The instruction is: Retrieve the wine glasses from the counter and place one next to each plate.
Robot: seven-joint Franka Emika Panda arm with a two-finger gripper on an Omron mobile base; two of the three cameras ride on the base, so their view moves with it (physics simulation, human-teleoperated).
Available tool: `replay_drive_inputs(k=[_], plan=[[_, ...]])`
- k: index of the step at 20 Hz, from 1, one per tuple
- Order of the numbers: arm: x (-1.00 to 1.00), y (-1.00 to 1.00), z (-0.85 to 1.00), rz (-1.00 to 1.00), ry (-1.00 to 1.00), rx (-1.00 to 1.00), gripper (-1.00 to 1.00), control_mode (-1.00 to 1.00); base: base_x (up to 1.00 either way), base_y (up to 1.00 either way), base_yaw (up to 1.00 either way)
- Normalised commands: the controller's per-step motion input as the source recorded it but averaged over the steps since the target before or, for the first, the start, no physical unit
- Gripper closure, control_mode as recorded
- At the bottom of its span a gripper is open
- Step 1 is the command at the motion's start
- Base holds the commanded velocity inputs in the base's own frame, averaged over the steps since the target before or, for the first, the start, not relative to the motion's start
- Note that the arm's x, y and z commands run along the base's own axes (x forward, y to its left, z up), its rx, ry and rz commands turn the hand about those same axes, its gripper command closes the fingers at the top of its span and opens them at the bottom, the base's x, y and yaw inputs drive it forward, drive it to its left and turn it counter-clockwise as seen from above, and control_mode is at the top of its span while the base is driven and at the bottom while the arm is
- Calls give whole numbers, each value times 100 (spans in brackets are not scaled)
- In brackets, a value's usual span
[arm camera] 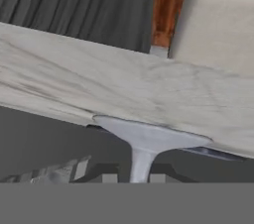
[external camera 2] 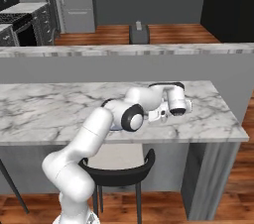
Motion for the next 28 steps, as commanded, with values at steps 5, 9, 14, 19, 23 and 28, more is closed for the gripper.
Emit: replay_drive_inputs(k=[5, 9, 14, 19, 23, 28], plan=[[4, -12, -3, 0, -2, -2, -100, -100, 0, 0, 0], [0, -17, 0, 0, -1, 0, -100, -100, 0, 0, 0], [0, -11, 0, 0, 0, 0, -100, -100, 0, 0, 0], [-8, -11, 0, 0, 3, 0, -100, -100, 0, 0, 0], [-26, -37, 5, -4, 0, 0, -100, -100, 0, 0, 0], [-84, -38, 24, -8, -7, 1, -100, -100, 0, 0, 0]])
